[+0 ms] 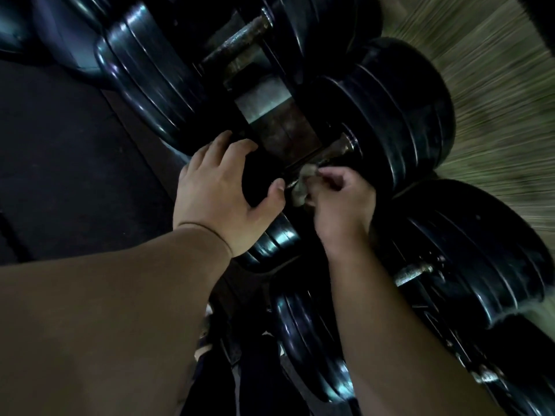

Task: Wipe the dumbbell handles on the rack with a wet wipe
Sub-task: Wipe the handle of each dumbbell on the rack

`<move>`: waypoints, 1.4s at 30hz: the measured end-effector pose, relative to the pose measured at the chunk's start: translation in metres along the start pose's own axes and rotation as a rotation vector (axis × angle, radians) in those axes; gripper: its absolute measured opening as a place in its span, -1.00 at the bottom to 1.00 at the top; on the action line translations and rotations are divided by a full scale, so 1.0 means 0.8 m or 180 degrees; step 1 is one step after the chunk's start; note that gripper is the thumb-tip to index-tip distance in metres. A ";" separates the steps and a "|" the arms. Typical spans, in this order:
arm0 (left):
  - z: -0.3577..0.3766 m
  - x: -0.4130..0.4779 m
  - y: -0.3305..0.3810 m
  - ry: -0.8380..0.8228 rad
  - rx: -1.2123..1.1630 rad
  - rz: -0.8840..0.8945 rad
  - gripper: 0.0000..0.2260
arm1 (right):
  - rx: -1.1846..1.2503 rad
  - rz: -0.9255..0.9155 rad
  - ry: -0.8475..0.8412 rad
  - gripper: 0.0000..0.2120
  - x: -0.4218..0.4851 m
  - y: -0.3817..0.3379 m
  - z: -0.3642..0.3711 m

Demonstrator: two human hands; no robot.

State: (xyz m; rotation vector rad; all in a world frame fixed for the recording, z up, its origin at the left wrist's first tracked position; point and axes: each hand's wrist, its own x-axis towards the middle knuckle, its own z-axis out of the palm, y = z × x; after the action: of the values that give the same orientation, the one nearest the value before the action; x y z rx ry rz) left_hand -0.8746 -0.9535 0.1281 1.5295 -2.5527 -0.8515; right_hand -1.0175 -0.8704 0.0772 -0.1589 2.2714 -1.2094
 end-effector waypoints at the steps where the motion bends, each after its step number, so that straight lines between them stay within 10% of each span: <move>1: 0.001 0.000 0.000 0.0018 -0.0016 0.0006 -0.33 | 0.0364 0.0158 0.0226 -0.88 0.009 -0.006 -0.004; 9: 0.005 -0.001 -0.002 0.0118 -0.0069 0.0039 -0.36 | 0.0610 0.0756 0.0048 -0.91 -0.025 -0.007 0.013; 15: 0.007 -0.001 -0.001 0.0141 -0.0083 0.0095 -0.34 | 0.1762 0.0800 0.0858 -0.90 -0.009 -0.036 0.009; 21: 0.010 0.000 -0.005 0.0173 -0.0122 0.0166 -0.36 | 0.0877 0.0912 0.0096 -0.87 -0.026 -0.018 0.013; 29: 0.011 0.000 -0.004 0.0190 -0.0131 0.0132 -0.36 | 0.1076 0.0606 0.0764 -0.91 -0.003 -0.033 0.003; 34: 0.010 0.001 -0.005 0.0159 -0.0103 0.0149 -0.35 | 0.0007 0.0583 -0.0226 -0.84 -0.027 -0.020 0.013; 42: 0.011 0.001 -0.007 0.0166 -0.0131 0.0179 -0.35 | 0.0468 0.0272 0.0669 -0.90 -0.005 -0.029 0.004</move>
State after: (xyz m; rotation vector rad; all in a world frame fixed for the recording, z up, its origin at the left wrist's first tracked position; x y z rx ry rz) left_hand -0.8731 -0.9523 0.1175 1.4418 -2.5126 -0.8406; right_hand -1.0160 -0.8847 0.0961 0.1250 2.3273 -1.3981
